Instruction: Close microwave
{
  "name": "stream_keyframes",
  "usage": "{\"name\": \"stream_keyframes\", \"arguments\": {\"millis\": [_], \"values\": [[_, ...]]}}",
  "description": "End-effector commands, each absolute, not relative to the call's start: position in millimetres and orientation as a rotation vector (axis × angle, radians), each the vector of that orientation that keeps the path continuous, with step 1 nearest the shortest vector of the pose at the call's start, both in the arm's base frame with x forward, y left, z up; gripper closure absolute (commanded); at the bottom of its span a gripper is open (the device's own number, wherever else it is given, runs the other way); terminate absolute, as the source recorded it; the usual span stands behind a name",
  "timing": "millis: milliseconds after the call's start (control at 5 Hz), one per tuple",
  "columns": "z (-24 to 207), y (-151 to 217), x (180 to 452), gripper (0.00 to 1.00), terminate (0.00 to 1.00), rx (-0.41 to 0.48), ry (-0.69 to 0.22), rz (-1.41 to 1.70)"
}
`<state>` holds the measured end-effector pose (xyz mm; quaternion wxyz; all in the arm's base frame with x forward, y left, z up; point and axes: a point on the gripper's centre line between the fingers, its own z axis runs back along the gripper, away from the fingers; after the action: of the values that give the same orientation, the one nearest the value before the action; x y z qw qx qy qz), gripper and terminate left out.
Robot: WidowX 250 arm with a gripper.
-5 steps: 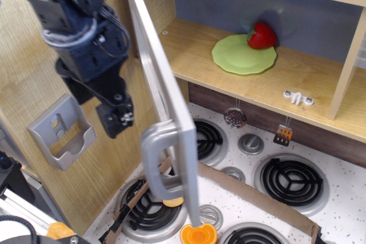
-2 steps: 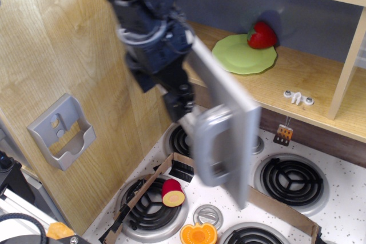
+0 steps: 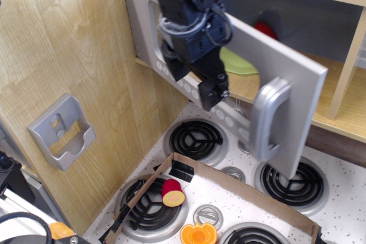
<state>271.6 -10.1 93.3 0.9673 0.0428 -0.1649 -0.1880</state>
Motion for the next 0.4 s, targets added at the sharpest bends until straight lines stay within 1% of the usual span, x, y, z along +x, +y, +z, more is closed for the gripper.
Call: {"name": "stream_keyframes", "arguments": {"millis": [0,200], "values": [[106.0,-26.0,307.7,0.00,0.00,0.075,-0.393,-0.426],[107.8,-30.6,320.3,0.00,0.00,0.071,-0.403,-0.448]]}}
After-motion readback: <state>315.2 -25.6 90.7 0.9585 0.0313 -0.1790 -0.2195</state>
